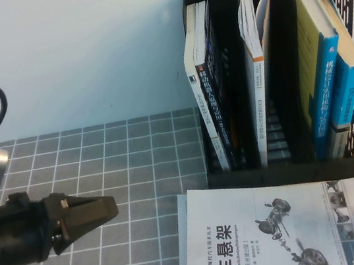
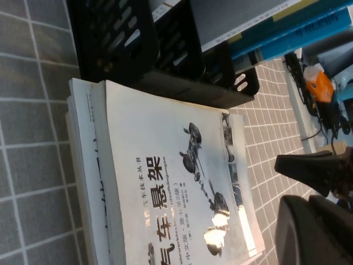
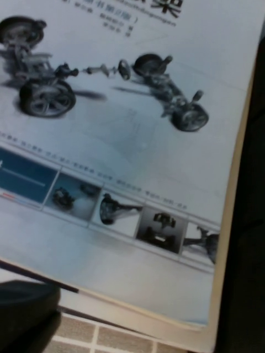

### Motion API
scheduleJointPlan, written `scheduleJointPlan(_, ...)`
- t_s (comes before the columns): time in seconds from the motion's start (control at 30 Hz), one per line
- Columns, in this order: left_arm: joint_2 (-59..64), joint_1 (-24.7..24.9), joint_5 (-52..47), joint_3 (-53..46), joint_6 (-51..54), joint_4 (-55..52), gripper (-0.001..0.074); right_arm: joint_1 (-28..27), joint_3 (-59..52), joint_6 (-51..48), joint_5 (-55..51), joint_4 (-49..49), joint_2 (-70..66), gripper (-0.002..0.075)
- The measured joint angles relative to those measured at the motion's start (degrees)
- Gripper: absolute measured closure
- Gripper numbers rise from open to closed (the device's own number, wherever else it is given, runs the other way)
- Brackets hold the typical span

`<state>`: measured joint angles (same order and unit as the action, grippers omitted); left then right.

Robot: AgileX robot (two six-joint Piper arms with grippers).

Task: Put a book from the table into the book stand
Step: Push book with right arm

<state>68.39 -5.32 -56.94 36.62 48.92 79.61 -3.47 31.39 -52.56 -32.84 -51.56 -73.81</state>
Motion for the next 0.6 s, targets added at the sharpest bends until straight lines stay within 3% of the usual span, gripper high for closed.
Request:
scheduleJointPlan(0.13, 1.2, 1.0, 2.4, 0.0, 0.5, 1.7, 0.0738, 0.0, 0.0, -1.3, 0.7, -0.3, -3.7, 0.0729)
scheduleJointPlan(0.33, 0.3, 7.2, 15.7, 0.0, 0.3, 4.2, 0.0738, 1.7, 0.0, -2.6, 0.7, -0.4, -5.5, 0.0728)
scheduleJointPlan(0.6, -0.1, 13.4, 21.6, -0.1, 1.4, 6.7, 0.0738, 3.5, 0.1, -2.6, 2.9, -0.4, -7.6, 0.0728)
